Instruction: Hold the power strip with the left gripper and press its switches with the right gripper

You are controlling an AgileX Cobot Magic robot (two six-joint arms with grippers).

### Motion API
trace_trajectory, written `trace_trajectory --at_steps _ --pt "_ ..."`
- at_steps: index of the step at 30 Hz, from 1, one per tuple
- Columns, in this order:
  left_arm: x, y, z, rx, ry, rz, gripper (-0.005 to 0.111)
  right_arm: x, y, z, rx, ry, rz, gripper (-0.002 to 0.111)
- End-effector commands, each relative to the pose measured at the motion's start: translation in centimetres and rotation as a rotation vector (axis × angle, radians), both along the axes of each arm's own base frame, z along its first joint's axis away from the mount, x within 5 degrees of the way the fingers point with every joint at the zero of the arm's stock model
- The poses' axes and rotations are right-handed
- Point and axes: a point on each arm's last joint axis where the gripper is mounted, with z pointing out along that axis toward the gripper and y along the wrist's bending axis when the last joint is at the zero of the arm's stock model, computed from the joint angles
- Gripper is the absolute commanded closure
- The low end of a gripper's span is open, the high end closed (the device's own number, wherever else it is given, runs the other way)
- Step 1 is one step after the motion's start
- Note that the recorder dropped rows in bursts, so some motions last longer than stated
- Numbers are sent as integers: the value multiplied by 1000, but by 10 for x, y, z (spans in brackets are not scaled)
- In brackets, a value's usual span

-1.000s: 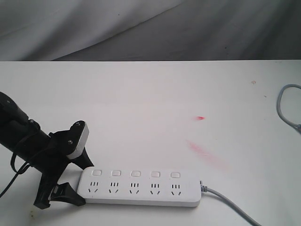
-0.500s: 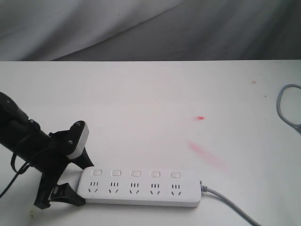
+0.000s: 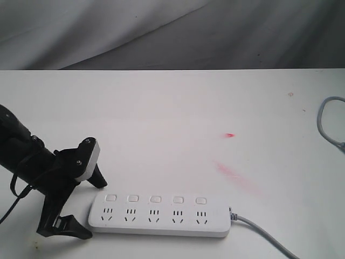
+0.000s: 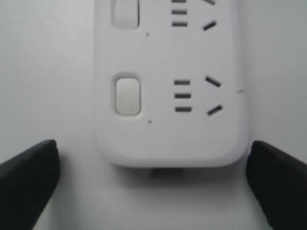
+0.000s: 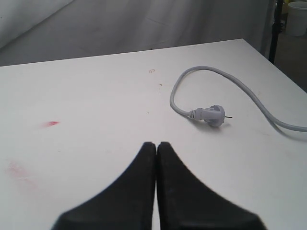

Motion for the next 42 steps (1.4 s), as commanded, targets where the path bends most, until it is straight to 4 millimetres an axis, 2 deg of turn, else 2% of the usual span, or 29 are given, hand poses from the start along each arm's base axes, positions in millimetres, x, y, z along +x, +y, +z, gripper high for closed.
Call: trace_trajectory --at_steps 1,11,14,21,22,23,24,25,26,30,33,37,42 --pt "0 0 30 8 -108 5 2 0 -1 0 -16 -13 -9 108" --pt "-18 0 119 -25 -396 66 3 0 -1 0 -16 -13 -9 108" --pt "-27 1 141 -46 -442 132 11 0 -1 0 -16 -13 -9 108" --pt "-58 3 190 -112 -540 285 68 0 -1 0 -16 -13 -9 108" --pt "-69 3 203 -132 -582 305 85 0 -1 0 -16 -13 -9 108" --pt "-74 3 209 -140 -602 312 92 0 -1 0 -16 -13 -9 108" --pt "-86 4 222 -166 -645 337 107 0 -1 0 -16 -13 -9 108" --pt "-92 4 227 -176 -662 347 106 0 -1 0 -16 -13 -9 108" --pt "-107 5 240 -216 -695 391 106 0 -1 0 -16 -13 -9 108" --pt "-143 5 266 -371 -720 530 106 0 -1 0 -16 -13 -9 108" --pt "-168 6 279 -400 -820 514 106 0 -1 0 -16 -13 -9 108" --pt "-190 7 288 -428 -901 501 106 0 -1 0 -16 -13 -9 108" --pt "-204 8 293 -445 -956 497 106 0 -1 0 -16 -13 -9 108"
